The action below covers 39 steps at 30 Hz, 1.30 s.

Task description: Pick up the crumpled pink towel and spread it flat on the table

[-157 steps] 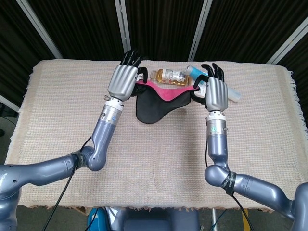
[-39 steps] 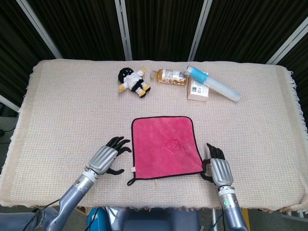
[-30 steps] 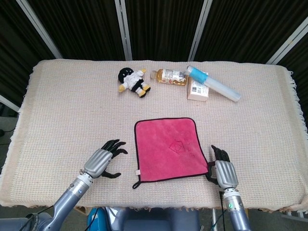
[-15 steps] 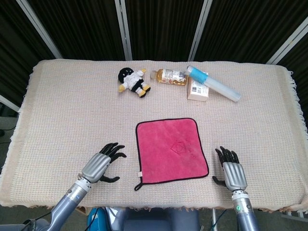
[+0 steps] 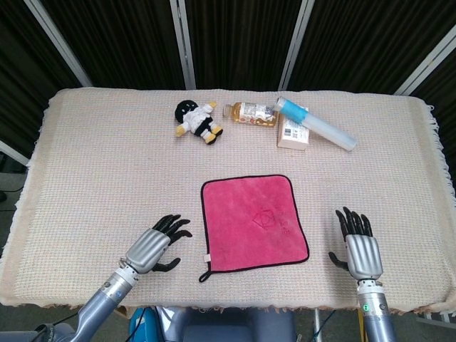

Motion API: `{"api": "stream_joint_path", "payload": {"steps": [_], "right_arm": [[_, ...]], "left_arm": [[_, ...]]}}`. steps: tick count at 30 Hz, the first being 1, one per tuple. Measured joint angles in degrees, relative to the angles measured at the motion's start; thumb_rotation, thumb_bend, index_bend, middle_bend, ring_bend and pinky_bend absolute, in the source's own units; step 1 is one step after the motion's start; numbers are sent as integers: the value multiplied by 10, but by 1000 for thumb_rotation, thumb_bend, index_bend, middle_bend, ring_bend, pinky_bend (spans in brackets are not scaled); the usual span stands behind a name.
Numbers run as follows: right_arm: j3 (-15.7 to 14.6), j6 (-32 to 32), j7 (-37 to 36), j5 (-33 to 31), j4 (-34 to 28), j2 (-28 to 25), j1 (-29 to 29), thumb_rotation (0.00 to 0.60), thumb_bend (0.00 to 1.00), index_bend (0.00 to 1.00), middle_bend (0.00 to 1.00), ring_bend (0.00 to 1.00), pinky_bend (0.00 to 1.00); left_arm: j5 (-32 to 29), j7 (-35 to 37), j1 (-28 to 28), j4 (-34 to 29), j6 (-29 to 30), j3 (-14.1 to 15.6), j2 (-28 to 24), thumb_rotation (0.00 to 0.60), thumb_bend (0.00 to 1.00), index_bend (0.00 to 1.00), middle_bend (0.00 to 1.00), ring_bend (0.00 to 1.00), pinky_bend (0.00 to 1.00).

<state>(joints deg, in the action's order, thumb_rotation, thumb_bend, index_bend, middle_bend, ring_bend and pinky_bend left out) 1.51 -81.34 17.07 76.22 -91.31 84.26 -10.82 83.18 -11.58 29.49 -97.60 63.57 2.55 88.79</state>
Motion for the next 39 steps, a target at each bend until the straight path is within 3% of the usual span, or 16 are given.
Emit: {"api": "stream_joint_path", "payload": {"steps": [5,20,28,39], "right_arm": [[2,-2,-19,13,-11,-12,4,600,230,0,0,0,0],[5,5,-49,24,-29,-33,13,600,230,0,0,0,0],[6,7,-52,29,-31,-34,16,600,230,0,0,0,0],[5,7,-51,36,-35,-30,21,600,230,0,0,0,0]], "left_arm": [[-15,-78,15,-13,-31,-1,13,600,671,193,86,0,0],[-130,-266,53,-13,-102,3,105,600,707,193,86,0,0],[-145,-284,54,-23,-99,21,96,600,709,193,90,0,0],[-108,-247,40,-33,-87,54,61,600,708,194,91,0,0]]}}
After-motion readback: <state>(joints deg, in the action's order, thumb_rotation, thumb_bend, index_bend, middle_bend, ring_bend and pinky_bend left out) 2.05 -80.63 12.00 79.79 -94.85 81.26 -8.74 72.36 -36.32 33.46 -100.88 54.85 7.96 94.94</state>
